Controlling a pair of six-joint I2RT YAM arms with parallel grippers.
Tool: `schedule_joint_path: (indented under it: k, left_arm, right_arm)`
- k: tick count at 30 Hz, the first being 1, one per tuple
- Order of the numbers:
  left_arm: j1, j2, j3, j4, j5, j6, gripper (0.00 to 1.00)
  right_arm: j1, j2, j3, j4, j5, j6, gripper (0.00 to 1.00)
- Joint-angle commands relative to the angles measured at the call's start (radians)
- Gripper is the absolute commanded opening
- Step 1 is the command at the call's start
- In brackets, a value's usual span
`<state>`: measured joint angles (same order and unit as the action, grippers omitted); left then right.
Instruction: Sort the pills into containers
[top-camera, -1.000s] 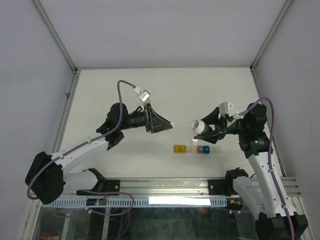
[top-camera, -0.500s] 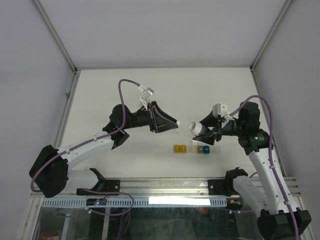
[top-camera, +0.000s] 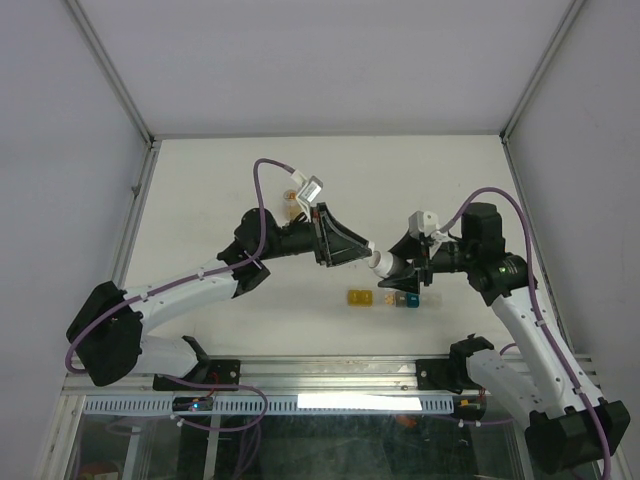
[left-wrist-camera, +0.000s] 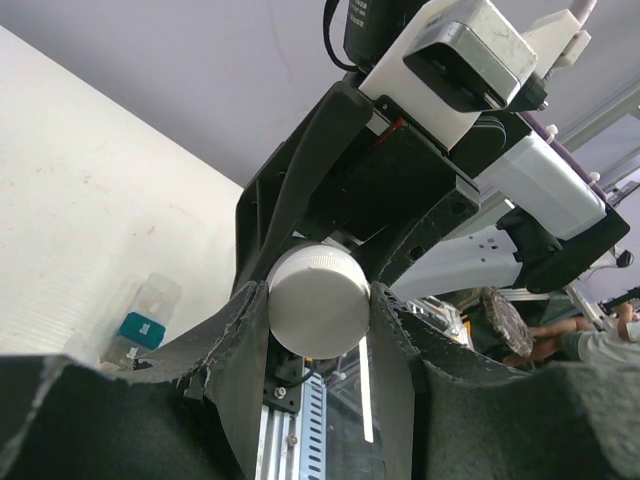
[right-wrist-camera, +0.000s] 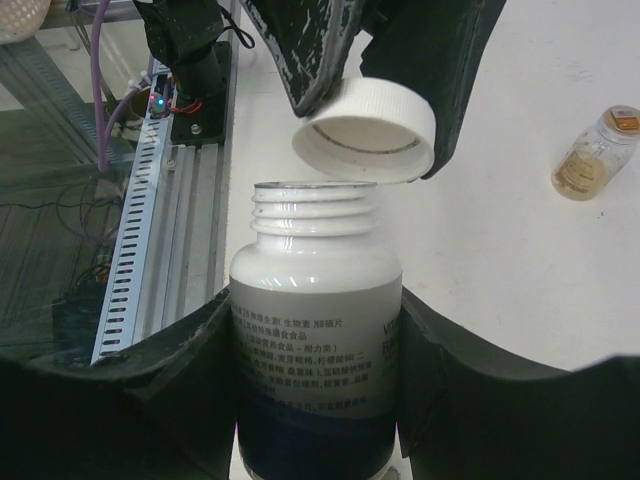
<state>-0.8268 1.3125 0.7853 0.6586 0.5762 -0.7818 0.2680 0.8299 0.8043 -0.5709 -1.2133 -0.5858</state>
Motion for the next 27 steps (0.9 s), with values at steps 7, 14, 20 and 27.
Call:
schedule_joint_path:
  k: [7,14,20,27]
  left_arm:
    - [-0.047,-0.006,0.079,-0.095,-0.044,0.081,0.29]
    - [-0.055,-0.017,0.105,-0.186,-0.048,0.123,0.29]
    - [-0.054,-0.019,0.118,-0.221,-0.023,0.138,0.29]
    - [-0.068,-0.005,0.131,-0.215,-0.003,0.14,0.28]
  right_arm:
    - [0.015,-0.006,0.047,0.024,0.02,-0.007,0.0]
    - [0.014,-0.01,0.054,0.008,0.013,-0.016,0.0]
    - [0.014,-0.011,0.053,0.014,0.026,-0.01,0.0]
    - [0.016,-0.003,0.044,0.048,0.074,0.025,0.0]
